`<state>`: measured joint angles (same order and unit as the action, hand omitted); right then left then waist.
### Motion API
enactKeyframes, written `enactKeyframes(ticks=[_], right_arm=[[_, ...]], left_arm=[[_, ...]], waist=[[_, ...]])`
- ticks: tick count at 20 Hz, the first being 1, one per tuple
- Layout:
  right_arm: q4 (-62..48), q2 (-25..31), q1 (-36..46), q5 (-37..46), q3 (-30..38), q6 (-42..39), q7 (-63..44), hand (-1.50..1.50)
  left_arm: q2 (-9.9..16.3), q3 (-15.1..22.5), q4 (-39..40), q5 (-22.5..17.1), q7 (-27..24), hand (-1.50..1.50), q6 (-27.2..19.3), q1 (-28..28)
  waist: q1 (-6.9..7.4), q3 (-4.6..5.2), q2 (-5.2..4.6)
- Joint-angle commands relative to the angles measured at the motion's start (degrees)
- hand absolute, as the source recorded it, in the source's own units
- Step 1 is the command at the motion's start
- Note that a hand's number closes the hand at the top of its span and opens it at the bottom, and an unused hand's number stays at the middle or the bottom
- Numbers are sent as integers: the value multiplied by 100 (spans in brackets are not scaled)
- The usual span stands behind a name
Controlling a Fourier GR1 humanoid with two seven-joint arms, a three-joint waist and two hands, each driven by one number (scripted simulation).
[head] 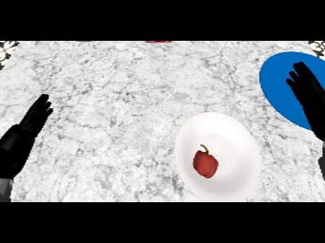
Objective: Pick the bell pepper from the plate and place it in the plate
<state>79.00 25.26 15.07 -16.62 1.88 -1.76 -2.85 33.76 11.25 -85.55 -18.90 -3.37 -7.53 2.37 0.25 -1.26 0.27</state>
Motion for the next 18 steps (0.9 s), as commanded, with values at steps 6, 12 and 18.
enactKeyframes(ticks=[6, 12, 18], right_arm=[[1734, 429, 94, 1274, 421, 1770, -102, 150], [2166, -68, -1255, 3091, 392, 3920, -236, -150], [4097, -906, -3100, 4662, -1017, 4453, -551, -150]], left_arm=[[-951, 269, 609, -322, 865, 0, -571, -642], [-1268, 396, 383, -457, 918, 0, -570, -563], [-1565, 555, 659, -198, 987, 0, -724, -203]], waist=[[-327, 167, 66], [-431, 144, 63], [-260, 143, 5]])
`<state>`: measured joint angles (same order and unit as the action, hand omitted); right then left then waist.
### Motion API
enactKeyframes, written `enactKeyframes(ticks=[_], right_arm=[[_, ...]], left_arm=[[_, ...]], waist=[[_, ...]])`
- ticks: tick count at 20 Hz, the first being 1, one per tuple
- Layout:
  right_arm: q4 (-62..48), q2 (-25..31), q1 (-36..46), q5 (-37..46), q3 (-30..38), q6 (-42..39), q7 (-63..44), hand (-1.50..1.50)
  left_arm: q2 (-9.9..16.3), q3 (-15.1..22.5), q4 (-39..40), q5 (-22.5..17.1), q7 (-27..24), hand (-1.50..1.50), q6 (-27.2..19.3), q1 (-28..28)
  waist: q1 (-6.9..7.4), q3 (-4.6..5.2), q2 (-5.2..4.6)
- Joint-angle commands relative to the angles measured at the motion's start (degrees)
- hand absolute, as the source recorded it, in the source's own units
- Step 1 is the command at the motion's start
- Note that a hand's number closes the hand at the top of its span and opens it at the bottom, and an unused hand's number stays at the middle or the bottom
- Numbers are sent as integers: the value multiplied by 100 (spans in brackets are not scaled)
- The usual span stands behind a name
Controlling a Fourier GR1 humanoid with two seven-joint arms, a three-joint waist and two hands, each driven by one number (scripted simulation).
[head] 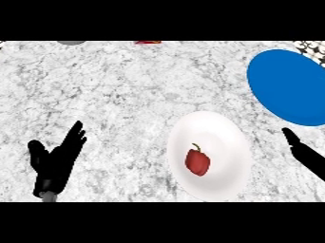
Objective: Pick the bell pepper from the plate and place it in the plate
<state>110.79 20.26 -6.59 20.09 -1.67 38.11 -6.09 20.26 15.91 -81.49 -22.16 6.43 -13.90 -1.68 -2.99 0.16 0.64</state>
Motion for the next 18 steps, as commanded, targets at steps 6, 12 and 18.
enactKeyframes(ticks=[6, 12, 18], right_arm=[[1503, 315, -1836, 2044, -1097, -1036, -1754, -150], [2321, 441, -1821, 3173, -1926, -2528, -3535, -150], [1956, -431, -162, 4148, -2825, -4035, -5468, -150]], left_arm=[[-84, 49, 41, 57, -40, 0, 151, -8], [-266, 147, 147, 166, 186, 0, 19, 242], [-402, 100, 332, 261, 220, 0, -11, 467]], waist=[[167, 20, -52], [267, 17, -79], [397, 6, -90]])
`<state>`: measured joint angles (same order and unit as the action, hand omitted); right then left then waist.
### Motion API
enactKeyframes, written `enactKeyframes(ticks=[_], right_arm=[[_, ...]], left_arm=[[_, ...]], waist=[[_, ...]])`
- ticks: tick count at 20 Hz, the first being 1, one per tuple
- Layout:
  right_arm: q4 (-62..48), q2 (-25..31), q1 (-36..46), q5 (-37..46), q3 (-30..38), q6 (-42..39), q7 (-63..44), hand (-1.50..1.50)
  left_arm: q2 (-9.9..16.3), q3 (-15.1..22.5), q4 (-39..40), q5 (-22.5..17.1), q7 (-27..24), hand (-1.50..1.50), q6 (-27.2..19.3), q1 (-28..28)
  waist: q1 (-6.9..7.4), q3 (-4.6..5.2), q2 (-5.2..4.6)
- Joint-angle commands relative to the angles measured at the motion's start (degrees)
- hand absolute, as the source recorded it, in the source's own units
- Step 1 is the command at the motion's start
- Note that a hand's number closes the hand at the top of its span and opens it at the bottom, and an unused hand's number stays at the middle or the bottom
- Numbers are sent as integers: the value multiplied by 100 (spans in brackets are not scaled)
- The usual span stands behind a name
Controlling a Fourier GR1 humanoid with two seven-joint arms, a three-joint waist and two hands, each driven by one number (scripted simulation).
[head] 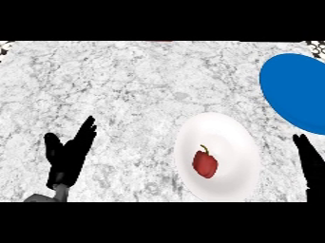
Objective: Pick the bell pepper from the plate and place it in the plate
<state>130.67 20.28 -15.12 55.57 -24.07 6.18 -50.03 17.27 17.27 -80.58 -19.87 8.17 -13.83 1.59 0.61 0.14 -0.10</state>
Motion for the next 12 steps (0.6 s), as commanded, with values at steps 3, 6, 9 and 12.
enactKeyframes(ticks=[3, 6, 9, 12], right_arm=[[-735, -1072, 1237, 1088, -1076, -1047, -1404, -150], [-899, -1418, 1684, 1112, -838, -1575, -1660, -150], [-1616, -1959, 1803, 1518, -1033, -1332, -1728, -150], [-2066, -2006, 1486, 1318, -1185, -883, -1642, -150]], left_arm=[[-147, -8, 276, 87, -18, 0, 106, 56], [-110, -205, 129, 28, 171, 0, 144, 139], [-218, -225, 654, 226, -149, 0, 188, 226], [-259, -72, -18, 313, 129, 0, 42, -32]], waist=[[-8, -3, -3], [-37, -8, 5], [-55, -7, -1], [-34, -14, 9]])
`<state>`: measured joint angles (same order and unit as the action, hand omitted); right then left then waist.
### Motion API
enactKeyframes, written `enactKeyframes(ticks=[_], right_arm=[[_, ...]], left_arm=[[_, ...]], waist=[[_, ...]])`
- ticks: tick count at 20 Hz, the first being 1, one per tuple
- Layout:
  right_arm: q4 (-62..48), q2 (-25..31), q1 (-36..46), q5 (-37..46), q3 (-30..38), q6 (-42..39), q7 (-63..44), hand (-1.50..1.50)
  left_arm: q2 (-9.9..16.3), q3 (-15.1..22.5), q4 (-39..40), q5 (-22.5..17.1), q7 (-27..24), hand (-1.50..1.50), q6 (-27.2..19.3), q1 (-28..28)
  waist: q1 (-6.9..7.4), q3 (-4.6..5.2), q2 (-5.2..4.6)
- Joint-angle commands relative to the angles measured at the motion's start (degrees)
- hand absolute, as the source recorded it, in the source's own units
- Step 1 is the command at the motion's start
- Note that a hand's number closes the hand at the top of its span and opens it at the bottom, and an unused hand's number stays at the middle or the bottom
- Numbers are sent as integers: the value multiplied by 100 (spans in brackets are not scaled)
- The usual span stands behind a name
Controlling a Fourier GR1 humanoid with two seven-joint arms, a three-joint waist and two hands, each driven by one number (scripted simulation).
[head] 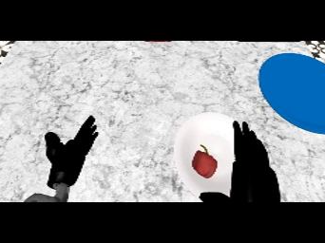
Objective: Pick the bell pepper from the plate and place it in the plate
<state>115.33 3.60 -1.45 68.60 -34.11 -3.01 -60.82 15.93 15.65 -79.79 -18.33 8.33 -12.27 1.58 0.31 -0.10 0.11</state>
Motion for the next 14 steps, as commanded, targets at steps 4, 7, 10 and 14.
enactKeyframes(ticks=[4, 7, 10, 14], right_arm=[[-754, -351, 172, -127, -291, 239, -679, -150], [-1224, -355, 545, -220, -334, 476, -765, -150], [-1512, -357, 716, -221, -109, 477, -667, -150], [-1345, -358, 481, 16, -228, 199, -991, -150]], left_arm=[[-199, 31, -270, 221, 245, 0, -83, -84], [-275, -127, 89, 235, -84, 0, 68, -244], [-187, -256, 84, 250, 187, 0, 225, 18], [-172, -352, -69, 257, 139, 0, 220, -123]], waist=[[-15, 10, -9], [-7, 11, -12], [-16, 11, -13], [-20, 11, -6]])
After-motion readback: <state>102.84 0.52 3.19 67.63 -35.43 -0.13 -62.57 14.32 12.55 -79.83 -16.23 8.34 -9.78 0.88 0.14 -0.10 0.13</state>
